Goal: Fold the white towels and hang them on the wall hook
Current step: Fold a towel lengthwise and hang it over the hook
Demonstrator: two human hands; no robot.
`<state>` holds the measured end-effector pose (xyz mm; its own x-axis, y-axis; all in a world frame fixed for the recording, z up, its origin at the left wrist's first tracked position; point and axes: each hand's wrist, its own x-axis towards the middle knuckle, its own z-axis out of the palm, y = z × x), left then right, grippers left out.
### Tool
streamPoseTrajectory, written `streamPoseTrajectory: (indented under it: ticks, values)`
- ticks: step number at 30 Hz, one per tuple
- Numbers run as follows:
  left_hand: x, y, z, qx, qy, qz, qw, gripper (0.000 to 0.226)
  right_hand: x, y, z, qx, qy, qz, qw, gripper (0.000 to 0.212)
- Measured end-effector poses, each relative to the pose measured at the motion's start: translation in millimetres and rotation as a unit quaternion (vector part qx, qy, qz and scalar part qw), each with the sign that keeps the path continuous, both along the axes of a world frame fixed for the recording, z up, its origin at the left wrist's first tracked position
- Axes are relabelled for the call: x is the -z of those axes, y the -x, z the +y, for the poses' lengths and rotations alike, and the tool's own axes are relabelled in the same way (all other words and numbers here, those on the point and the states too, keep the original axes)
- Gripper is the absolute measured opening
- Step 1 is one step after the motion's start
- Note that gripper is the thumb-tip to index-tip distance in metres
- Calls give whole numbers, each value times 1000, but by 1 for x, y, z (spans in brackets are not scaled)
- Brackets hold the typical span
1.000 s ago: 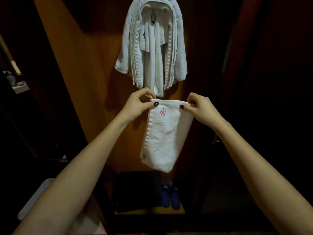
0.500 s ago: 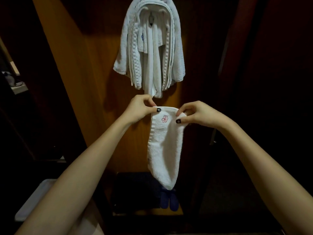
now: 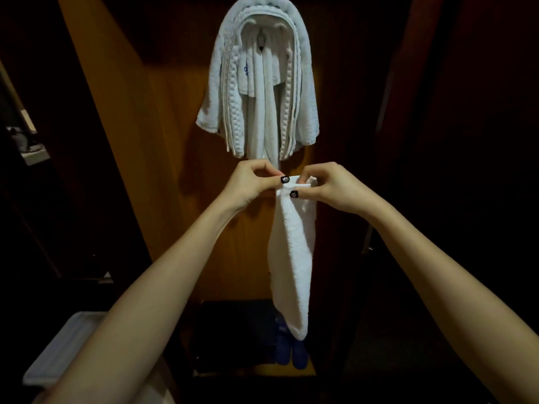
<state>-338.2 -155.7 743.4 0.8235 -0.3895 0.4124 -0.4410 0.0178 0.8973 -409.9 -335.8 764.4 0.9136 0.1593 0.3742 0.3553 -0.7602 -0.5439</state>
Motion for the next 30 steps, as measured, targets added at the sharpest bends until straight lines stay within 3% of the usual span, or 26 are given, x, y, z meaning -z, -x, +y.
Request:
streamPoseTrajectory:
  ticks: [4,11,16,18,20,24,26,28,30]
  values:
    - [-1,1,-3,10,2,10,1000,16,-2,-4,3,26,-48,-5,999,29]
    - [-5,5,3,60,6,-10,998,18,-2,-8,2,64,-51,-56,995,27]
    - [-9,8,-3,-26,58,-108,992,24,-3,-6,4,21,-159,-115,980,21]
    - [-11,8,-4,-46,84,-104,990,21,0,-4,3,-30,-252,-91,963,9]
    - [-10,7,-6,-47,89,-91,991,20,6,-6,3,-38,-299,-79,950,12]
    - [2,11,-12,77,127,20,989,39,5,-13,4,-6,-350,-115,930,9]
    - [18,12,-14,108,90,47,989,45,0,-16,1,14,-368,-134,920,17]
    - [33,14,-16,86,60,35,994,32,-4,-17,-3,23,-397,-122,909,32]
    - [40,15,-18,55,84,29,994,19,-4,-15,-4,-12,-442,-86,893,51]
